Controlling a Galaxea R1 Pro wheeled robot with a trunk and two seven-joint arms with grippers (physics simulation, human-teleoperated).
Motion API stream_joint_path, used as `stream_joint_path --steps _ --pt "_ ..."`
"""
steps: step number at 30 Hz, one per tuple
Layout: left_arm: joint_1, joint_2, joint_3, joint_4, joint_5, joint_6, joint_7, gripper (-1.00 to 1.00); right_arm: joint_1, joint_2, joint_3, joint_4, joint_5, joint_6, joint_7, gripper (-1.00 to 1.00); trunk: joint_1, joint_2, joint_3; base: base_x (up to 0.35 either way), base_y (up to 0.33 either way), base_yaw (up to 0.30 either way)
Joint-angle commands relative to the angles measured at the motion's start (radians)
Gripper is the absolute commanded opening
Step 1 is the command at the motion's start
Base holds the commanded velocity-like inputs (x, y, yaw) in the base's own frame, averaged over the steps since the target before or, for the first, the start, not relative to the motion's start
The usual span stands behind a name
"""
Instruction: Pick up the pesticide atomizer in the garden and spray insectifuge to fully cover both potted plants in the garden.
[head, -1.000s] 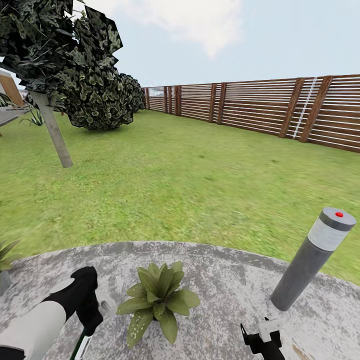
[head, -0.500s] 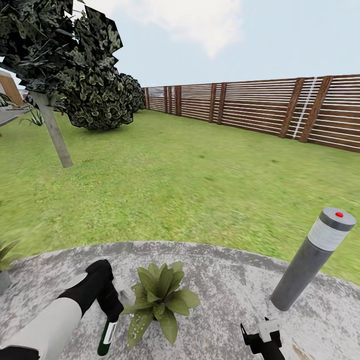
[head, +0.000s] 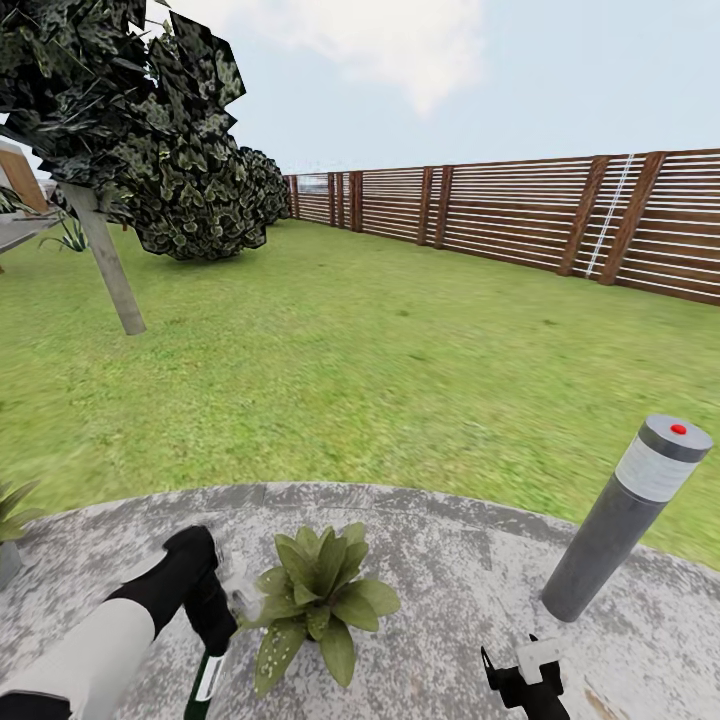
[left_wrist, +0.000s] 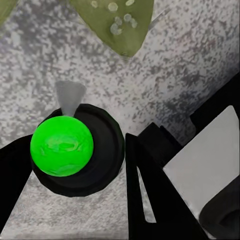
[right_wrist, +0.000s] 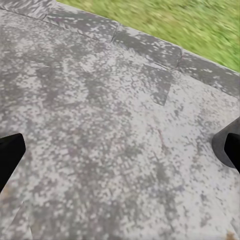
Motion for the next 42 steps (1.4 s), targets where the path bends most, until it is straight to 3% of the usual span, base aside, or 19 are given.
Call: stream_joint_path --steps 1,8,13,18,27,34,38,42 --pt "0.0 0.004 -0.003 0.008 -0.002 -0.004 -0.006 -1.0 -0.001 0.0 0.003 0.001 0.006 -0.002 -0.006 1.0 0.0 0.0 -0.001 0.0 0.0 0.0" --pt "0.0 -0.002 0.033 0.022 -0.004 -0.025 -0.006 -1.0 -0.001 0.0 0.003 0.001 0.006 -0.002 -0.006 1.0 0.0 0.0 -0.001 0.0 0.0 0.0" --pt "-0.002 -0.037 0.032 0.011 -0.005 -0.023 -0.003 -1.0 -0.001 0.0 0.003 0.001 0.006 -0.002 -0.006 1.0 0.0 0.0 -0.001 0.0 0.0 0.0" --pt "-0.006 -0.041 0.031 0.009 -0.006 -0.018 -0.002 -1.0 -0.001 0.0 0.003 0.001 0.006 -0.002 -0.006 1.0 0.0 0.0 -0.001 0.0 0.0 0.0" --pt "-0.006 -0.014 0.031 0.012 -0.01 -0.017 0.001 -1.0 -0.001 0.0 0.003 0.001 0.006 -0.002 -0.006 1.0 0.0 0.0 -0.001 0.0 0.0 0.0" --pt "-0.002 0.032 0.032 0.027 -0.013 -0.019 0.005 -1.0 -0.001 0.0 0.003 0.001 0.006 -0.002 -0.006 1.0 0.0 0.0 -0.001 0.0 0.0 0.0" --pt "-0.001 0.036 0.029 0.032 -0.015 -0.021 0.007 -1.0 -0.001 0.0 0.003 0.001 0.006 -0.002 -0.006 1.0 0.0 0.0 -0.001 0.0 0.0 0.0" --pt "0.0 0.023 0.03 0.082 -0.005 -0.026 0.01 -1.0 -0.001 0.0 0.003 0.001 0.006 -0.002 -0.006 1.0 0.0 0.0 -0.001 0.0 0.0 0.0"
